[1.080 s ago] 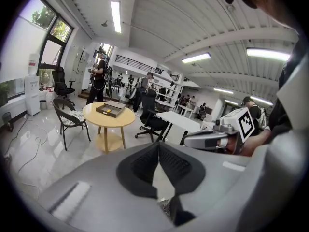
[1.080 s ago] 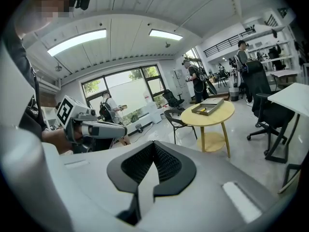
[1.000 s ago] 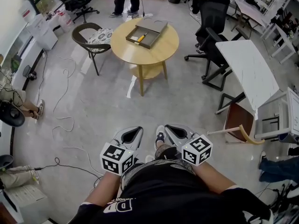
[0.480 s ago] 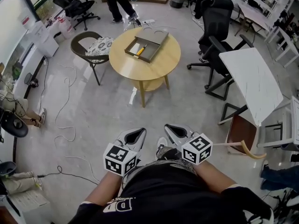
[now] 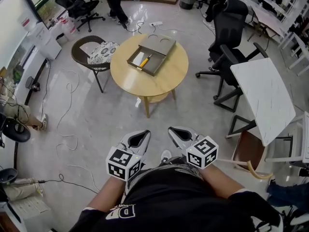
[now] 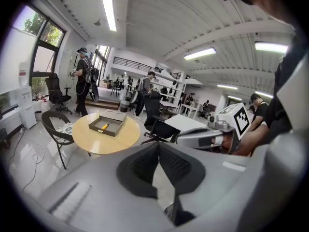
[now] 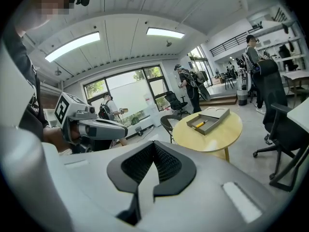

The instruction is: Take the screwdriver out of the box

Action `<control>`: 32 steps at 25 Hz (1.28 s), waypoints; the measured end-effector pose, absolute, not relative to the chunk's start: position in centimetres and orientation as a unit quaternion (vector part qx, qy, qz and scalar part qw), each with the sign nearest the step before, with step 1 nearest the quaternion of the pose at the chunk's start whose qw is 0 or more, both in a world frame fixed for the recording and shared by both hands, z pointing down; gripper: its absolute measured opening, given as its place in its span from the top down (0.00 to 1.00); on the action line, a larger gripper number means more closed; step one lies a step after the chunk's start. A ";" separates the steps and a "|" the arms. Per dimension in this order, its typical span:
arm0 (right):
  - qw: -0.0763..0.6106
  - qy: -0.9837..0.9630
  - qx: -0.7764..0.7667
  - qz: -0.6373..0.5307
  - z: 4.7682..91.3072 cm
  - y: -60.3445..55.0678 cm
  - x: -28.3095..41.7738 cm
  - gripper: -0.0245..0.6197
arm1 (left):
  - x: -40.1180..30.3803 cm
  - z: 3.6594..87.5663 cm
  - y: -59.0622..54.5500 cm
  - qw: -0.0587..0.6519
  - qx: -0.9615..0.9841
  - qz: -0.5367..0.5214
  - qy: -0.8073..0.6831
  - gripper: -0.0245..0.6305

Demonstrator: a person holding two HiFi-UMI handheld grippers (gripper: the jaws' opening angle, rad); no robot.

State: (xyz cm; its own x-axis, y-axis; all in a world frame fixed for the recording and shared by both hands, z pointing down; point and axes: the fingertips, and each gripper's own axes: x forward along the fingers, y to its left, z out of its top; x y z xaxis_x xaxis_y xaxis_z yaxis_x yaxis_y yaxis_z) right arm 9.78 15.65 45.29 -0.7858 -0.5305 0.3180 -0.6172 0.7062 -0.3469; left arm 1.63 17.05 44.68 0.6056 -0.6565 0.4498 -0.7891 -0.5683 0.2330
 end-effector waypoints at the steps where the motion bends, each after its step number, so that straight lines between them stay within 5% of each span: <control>1: 0.097 -0.919 0.310 0.221 45.3 14.9 9.9 0.96 | 1.8 44.7 16.4 0.209 0.870 0.158 -0.417 0.87; 32: 0.093 -0.923 0.298 0.224 46.1 7.3 11.0 0.96 | 1.9 45.3 8.0 0.224 0.854 0.139 -0.448 0.87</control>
